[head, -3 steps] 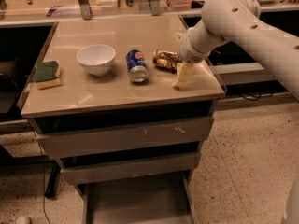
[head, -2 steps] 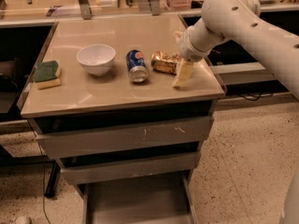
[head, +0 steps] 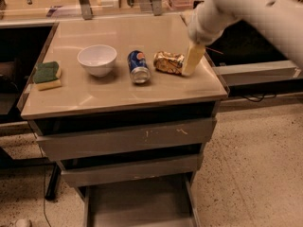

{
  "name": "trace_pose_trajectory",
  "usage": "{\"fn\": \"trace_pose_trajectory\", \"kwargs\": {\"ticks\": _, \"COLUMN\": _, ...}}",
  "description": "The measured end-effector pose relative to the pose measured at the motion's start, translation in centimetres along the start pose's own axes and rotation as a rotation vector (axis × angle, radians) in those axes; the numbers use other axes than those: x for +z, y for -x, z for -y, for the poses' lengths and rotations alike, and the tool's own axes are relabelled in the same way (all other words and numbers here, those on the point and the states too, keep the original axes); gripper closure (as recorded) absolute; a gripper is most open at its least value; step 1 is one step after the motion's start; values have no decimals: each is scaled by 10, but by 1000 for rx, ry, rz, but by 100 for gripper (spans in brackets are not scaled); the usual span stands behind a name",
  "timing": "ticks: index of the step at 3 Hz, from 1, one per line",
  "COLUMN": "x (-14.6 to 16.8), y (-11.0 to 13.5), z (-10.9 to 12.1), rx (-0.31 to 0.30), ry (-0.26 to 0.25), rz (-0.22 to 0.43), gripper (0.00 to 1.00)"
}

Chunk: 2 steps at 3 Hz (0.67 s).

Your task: Pick orange can from bottom drawer and place on counter

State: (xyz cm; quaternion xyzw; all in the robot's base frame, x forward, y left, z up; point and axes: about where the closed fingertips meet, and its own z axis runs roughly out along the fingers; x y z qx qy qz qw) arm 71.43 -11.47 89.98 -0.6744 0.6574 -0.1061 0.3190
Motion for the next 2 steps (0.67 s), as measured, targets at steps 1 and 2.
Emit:
{"fn": "trace_pose_trajectory", "kwargs": {"ticks": 1, "x": -124, "y": 14, "z": 68, "rx": -14, "ry": -188, "rz": -169, "gripper": 0}}
{"fn": "trace_pose_trajectory", "kwargs": {"ticks": 2, "x": -207, "y": 30, "z": 115, "rx": -38, "ry": -306, "rz": -311, "gripper": 0}}
